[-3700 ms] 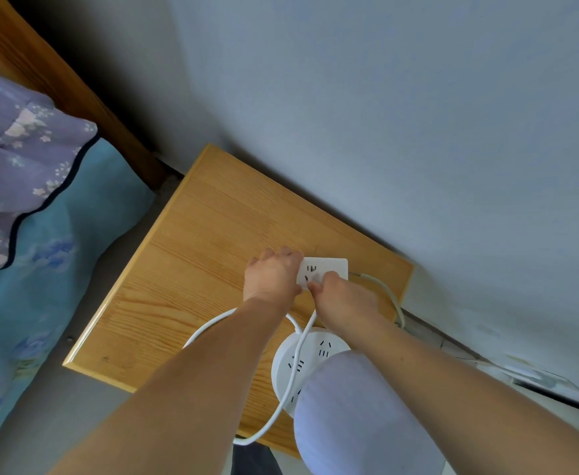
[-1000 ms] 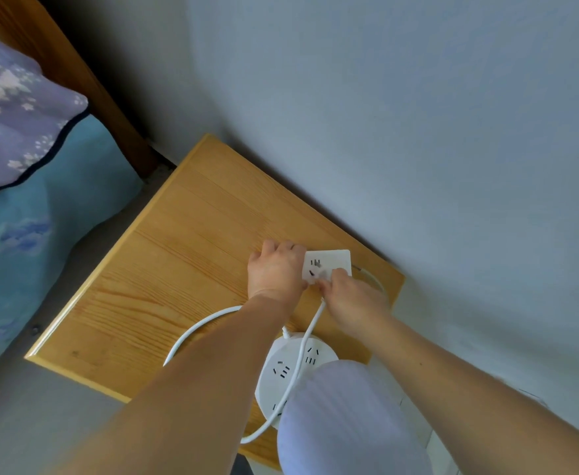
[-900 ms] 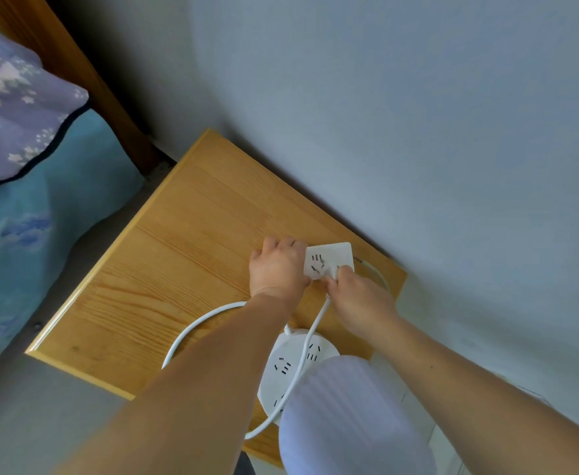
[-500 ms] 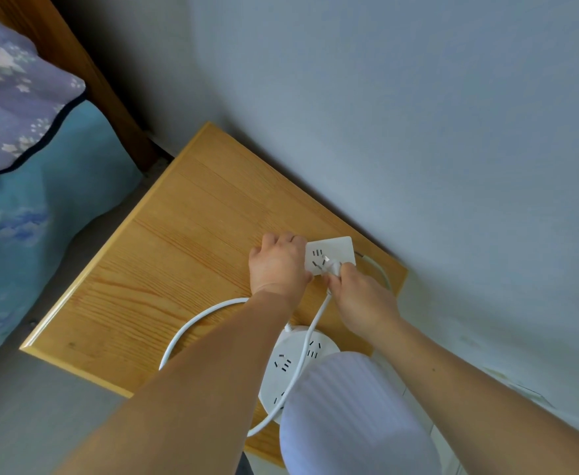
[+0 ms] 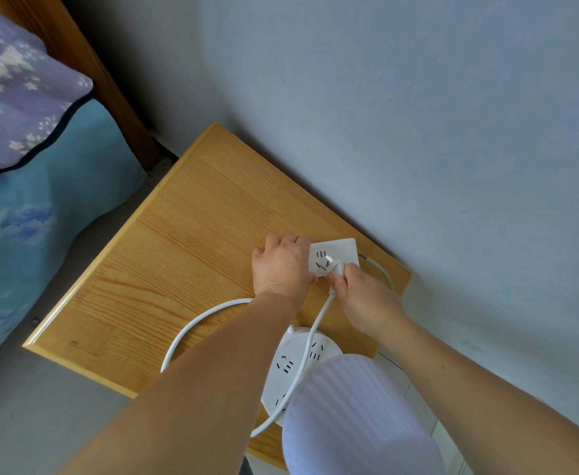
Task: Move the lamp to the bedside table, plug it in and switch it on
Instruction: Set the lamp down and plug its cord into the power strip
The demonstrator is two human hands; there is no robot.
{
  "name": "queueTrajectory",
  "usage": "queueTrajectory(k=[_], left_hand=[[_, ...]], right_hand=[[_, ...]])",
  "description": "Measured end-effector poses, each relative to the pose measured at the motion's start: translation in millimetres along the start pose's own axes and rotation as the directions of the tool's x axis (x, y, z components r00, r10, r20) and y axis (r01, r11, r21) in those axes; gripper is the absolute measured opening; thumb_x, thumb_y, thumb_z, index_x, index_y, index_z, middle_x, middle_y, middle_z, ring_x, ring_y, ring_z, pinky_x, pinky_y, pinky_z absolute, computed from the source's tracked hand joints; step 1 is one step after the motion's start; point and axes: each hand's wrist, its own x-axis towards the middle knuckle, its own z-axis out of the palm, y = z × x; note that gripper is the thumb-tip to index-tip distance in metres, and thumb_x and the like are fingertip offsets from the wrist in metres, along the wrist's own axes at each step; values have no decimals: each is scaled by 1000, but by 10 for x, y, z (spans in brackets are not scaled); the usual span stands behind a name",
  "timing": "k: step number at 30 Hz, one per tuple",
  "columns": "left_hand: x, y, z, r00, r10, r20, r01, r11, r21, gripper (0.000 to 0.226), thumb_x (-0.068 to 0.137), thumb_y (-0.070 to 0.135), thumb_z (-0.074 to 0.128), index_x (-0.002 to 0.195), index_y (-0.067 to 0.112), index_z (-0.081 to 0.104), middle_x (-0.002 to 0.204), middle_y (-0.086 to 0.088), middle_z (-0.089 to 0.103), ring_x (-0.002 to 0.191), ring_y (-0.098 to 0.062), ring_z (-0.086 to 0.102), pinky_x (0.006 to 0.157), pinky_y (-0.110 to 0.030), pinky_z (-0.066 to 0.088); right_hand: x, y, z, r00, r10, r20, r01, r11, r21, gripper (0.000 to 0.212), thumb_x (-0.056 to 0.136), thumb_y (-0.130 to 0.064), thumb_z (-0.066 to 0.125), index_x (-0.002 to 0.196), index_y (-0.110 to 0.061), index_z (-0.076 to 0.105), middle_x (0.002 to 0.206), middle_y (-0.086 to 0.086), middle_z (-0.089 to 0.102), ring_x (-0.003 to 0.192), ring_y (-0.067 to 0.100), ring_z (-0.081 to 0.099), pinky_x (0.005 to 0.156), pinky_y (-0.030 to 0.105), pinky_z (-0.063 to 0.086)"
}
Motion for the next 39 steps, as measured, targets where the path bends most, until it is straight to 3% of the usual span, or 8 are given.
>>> queueTrajectory(k=[7, 10, 13, 18, 23, 28, 32, 39], left_hand=[[5, 4, 4, 1000, -1, 0, 1, 1000, -5, 50, 77, 35, 69, 122, 22, 52, 119, 2, 57, 113, -24, 42, 89, -38, 37], [12, 8, 2, 1000, -4, 9, 4, 1000, 3, 50, 77, 35, 69, 122, 22, 52, 119, 2, 57, 113, -24, 43, 89, -38, 37], [18, 8, -2, 1000, -10, 15, 9, 1000, 8, 49, 78, 34, 69, 123, 23, 52, 120, 2, 57, 114, -24, 43, 90, -39, 37], [27, 0, 12, 1000, 3, 14, -3, 1000, 15, 48, 80, 35, 67, 124, 23, 52, 122, 2, 56, 115, -24, 42, 90, -39, 37], [27, -14, 26, 1000, 11, 7, -11, 1000, 13, 46, 80, 33, 67, 123, 23, 52, 121, 2, 56, 113, -24, 42, 88, -38, 37], [37, -23, 40, 1000, 16, 5, -17, 1000, 25, 46, 81, 34, 66, 123, 23, 52, 121, 2, 57, 115, -24, 42, 89, -39, 38], [37, -16, 51, 1000, 16, -1, -16, 1000, 24, 43, 82, 36, 64, 122, 23, 52, 121, 3, 57, 115, -23, 42, 89, -38, 38], [36, -5, 23, 1000, 19, 9, -19, 999, 29, 45, 81, 33, 66, 122, 23, 52, 121, 2, 57, 115, -24, 42, 89, -38, 38]], right_hand=[[56, -133, -148, 995, 40, 93, -28, 991, -128, 35, 98, -42, 25, 104, -15, 47, 93, 3, 62, 72, 18, 53, 48, 28, 32], [99, -231, -289, 979, 41, 201, 10, 969, -248, 39, 99, -37, 25, 124, -17, 47, 115, 7, 62, 91, 24, 59, 70, 35, 50], [126, -335, -400, 959, 79, 272, 9, 951, -309, 44, 98, -39, 23, 126, -17, 49, 115, 10, 61, 101, 28, 58, 85, 43, 51], [121, -503, -403, 957, 155, 246, -33, 899, -436, 31, 98, -27, 36, 123, -18, 52, 108, 6, 64, 96, 24, 59, 78, 34, 47], [172, -571, -485, 933, 188, 307, -33, 894, -446, 33, 97, -28, 35, 123, -17, 53, 108, 6, 62, 100, 23, 58, 89, 35, 48], [224, -571, -470, 922, 153, 355, 28, 889, -456, 36, 96, -29, 32, 126, -22, 52, 105, 4, 61, 95, 23, 57, 78, 33, 46], [130, -550, -410, 954, 136, 269, -9, 904, -428, 34, 94, -24, 36, 124, -23, 52, 92, 2, 57, 90, 22, 56, 73, 32, 42], [336, -603, -540, 913, 196, 357, -18, 896, -444, 34, 95, -32, 36, 112, -13, 59, 96, 6, 56, 97, 24, 58, 85, 34, 46]])
